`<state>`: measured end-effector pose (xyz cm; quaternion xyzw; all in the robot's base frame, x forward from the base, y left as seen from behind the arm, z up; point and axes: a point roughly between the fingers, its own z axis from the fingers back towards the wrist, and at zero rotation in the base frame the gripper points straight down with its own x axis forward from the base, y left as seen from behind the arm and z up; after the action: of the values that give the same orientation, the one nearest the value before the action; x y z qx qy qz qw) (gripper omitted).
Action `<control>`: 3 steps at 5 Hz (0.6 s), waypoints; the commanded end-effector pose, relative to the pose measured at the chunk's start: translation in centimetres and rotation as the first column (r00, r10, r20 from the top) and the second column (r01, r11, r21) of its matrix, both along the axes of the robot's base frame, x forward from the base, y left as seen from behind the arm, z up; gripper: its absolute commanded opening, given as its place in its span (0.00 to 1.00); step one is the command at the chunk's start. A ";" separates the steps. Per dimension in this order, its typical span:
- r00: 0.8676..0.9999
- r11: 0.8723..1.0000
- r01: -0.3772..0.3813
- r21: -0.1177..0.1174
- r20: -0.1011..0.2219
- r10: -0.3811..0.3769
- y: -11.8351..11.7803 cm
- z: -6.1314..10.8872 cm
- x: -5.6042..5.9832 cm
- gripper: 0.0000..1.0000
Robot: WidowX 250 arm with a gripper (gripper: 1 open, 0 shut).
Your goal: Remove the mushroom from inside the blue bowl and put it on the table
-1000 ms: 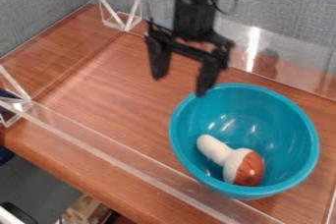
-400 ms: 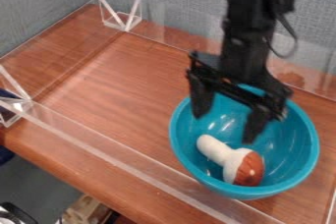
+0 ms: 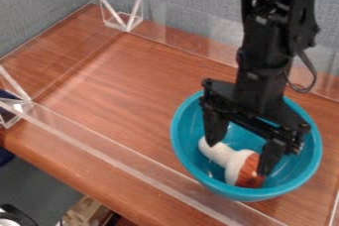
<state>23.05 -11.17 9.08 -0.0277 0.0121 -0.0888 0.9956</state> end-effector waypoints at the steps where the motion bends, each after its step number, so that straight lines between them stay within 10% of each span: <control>1: 0.998 1.000 0.008 -0.031 0.066 -0.006 -0.6 0.8 0.4 1.00; 3: 0.997 0.999 0.002 -0.050 0.081 0.002 -1.1 0.1 0.3 1.00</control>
<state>23.24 -11.79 8.21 -0.0425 -0.0133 -0.0824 0.9956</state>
